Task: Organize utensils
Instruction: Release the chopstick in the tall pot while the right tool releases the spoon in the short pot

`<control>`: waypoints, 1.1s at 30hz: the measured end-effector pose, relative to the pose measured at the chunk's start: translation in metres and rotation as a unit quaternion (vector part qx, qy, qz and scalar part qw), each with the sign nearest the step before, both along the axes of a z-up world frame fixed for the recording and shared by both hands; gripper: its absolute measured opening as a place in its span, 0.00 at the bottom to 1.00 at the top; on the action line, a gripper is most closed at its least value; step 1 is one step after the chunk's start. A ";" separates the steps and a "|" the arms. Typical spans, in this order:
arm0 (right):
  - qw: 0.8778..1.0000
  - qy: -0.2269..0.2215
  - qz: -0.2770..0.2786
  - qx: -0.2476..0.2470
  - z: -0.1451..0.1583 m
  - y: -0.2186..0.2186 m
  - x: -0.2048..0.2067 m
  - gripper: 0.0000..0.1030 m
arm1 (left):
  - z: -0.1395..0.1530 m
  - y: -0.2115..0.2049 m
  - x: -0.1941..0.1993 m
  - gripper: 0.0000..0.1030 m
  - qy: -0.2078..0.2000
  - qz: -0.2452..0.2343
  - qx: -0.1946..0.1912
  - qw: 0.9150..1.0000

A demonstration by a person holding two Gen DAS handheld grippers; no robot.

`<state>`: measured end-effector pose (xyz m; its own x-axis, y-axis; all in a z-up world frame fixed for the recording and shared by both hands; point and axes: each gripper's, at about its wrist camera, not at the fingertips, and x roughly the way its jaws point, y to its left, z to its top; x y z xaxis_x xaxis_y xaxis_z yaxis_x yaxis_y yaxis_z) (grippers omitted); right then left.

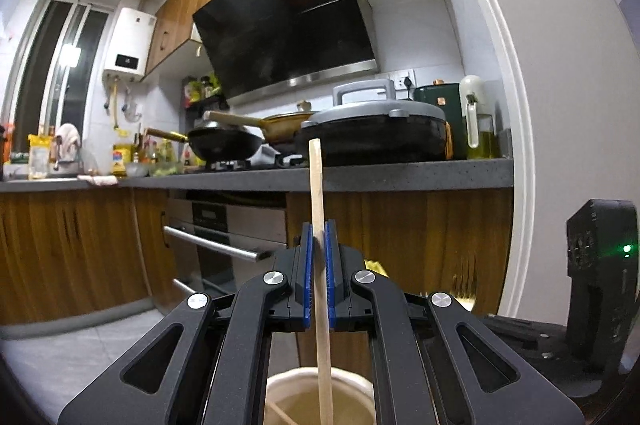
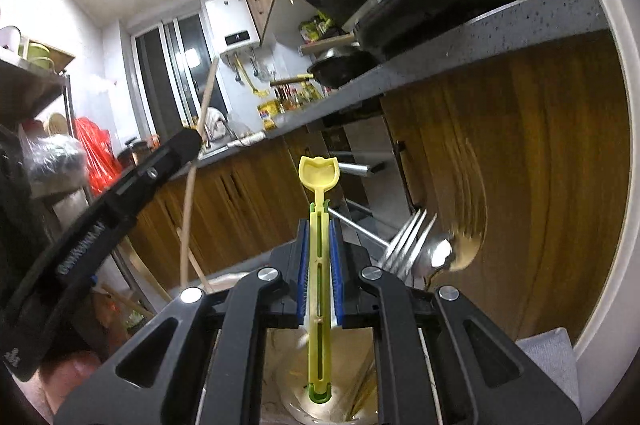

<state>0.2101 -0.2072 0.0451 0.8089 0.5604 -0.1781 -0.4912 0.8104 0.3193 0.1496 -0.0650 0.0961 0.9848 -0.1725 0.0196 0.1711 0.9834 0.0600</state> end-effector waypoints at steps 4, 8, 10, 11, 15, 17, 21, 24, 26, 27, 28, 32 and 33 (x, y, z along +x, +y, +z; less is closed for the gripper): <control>1.000 0.002 0.006 -0.014 -0.005 0.002 -0.007 0.09 | -0.004 0.004 -0.006 0.06 0.007 -0.003 0.004 1.000; 1.000 0.002 0.004 -0.011 -0.003 -0.002 -0.008 0.09 | -0.006 0.012 -0.013 0.10 0.016 -0.007 -0.005 1.000; 1.000 0.002 0.003 -0.003 -0.005 -0.004 -0.007 0.09 | -0.007 0.013 -0.015 0.15 0.018 -0.009 -0.005 1.000; 1.000 0.001 0.001 -0.003 -0.007 -0.005 -0.008 0.09 | -0.007 0.013 -0.017 0.15 0.018 -0.008 -0.002 1.000; 1.000 -0.011 -0.007 -0.015 -0.010 0.001 -0.005 0.09 | -0.010 0.014 -0.019 0.19 0.031 -0.010 -0.001 0.999; 0.999 -0.006 -0.009 -0.033 -0.014 0.004 -0.006 0.09 | -0.011 0.014 -0.021 0.23 0.033 -0.009 0.000 0.999; 0.998 0.011 -0.007 -0.066 -0.015 0.007 -0.010 0.09 | -0.012 0.015 -0.026 0.26 0.040 -0.013 0.003 0.999; 0.996 0.025 0.000 -0.085 -0.016 0.008 -0.014 0.09 | -0.013 0.019 -0.033 0.32 0.042 -0.014 -0.003 0.999; 0.995 0.031 -0.002 -0.093 -0.018 0.008 -0.017 0.10 | -0.013 0.023 -0.039 0.34 0.042 -0.013 -0.007 0.999; 0.995 0.035 -0.003 -0.095 -0.019 0.007 -0.018 0.10 | -0.013 0.024 -0.043 0.34 0.043 -0.012 -0.008 0.999; 0.995 0.039 -0.002 -0.095 -0.020 0.007 -0.019 0.12 | -0.013 0.025 -0.046 0.34 0.043 -0.010 -0.007 0.999; 0.996 0.041 0.000 -0.085 -0.017 0.001 -0.032 0.28 | -0.012 0.029 -0.061 0.37 0.041 -0.003 -0.006 0.999; 0.996 0.038 -0.001 -0.083 -0.015 -0.002 -0.038 0.28 | -0.012 0.030 -0.066 0.38 0.041 -0.002 -0.005 0.999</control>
